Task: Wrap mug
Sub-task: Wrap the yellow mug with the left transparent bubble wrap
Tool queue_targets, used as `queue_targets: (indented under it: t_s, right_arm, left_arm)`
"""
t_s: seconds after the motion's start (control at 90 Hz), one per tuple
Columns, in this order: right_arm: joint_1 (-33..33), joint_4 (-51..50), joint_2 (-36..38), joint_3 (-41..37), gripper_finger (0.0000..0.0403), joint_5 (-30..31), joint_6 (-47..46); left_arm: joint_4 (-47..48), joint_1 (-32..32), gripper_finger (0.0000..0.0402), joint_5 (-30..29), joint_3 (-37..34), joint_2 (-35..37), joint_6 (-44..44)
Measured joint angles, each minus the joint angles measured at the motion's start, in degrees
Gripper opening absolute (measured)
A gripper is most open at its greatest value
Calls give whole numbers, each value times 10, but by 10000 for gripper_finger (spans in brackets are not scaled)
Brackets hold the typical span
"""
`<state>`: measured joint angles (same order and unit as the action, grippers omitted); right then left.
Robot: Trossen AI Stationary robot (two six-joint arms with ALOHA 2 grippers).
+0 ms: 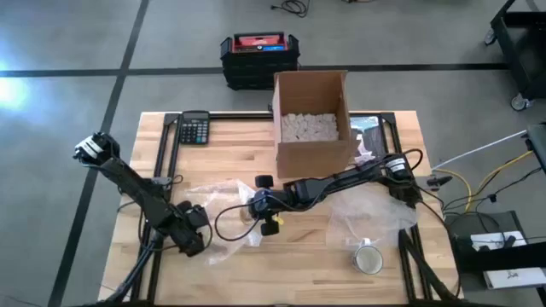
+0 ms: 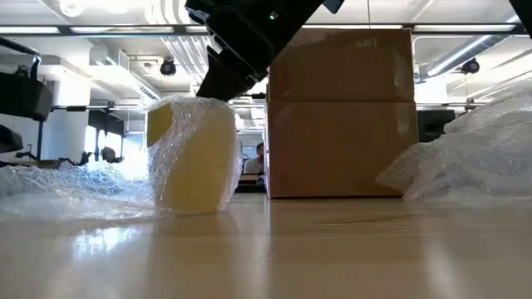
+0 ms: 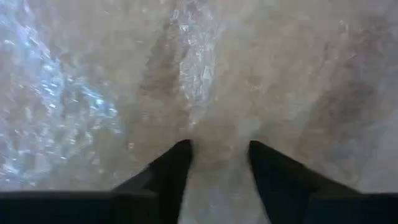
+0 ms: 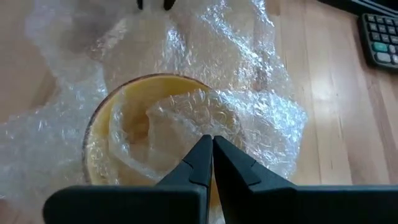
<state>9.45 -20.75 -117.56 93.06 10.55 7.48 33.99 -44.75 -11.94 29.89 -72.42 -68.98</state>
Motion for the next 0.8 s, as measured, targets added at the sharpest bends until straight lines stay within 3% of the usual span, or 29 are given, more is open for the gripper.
queue_targets:
  t_s: [0.056, 0.1, 0.3, 0.422, 0.578, 0.722, 0.8]
  right_arm:
    - [0, 0, 0, 0, 0, 0, 0]
    - [0, 0, 0, 0, 0, 0, 0]
    - [0, 0, 0, 0, 0, 0, 0]
    - [0, 0, 0, 0, 0, 0, 0]
    - [0, 0, 0, 0, 0, 0, -5]
    - [0, 0, 0, 0, 0, 0, -14]
    - [0, 0, 0, 0, 0, 0, -17]
  left_arm:
    - [0, 0, 35, -10, 5, 0, 11]
    - [0, 0, 15, -24, 14, 0, 21]
    - [43, 0, 2, -120, 98, 1, 78]
    - [99, 0, 2, -216, 172, 2, 117]
    - [89, 11, 1, -335, 231, 2, 237]
    - [8, 62, 1, -351, 228, 2, 358]
    - [-48, 99, 0, -326, 211, -2, 410]
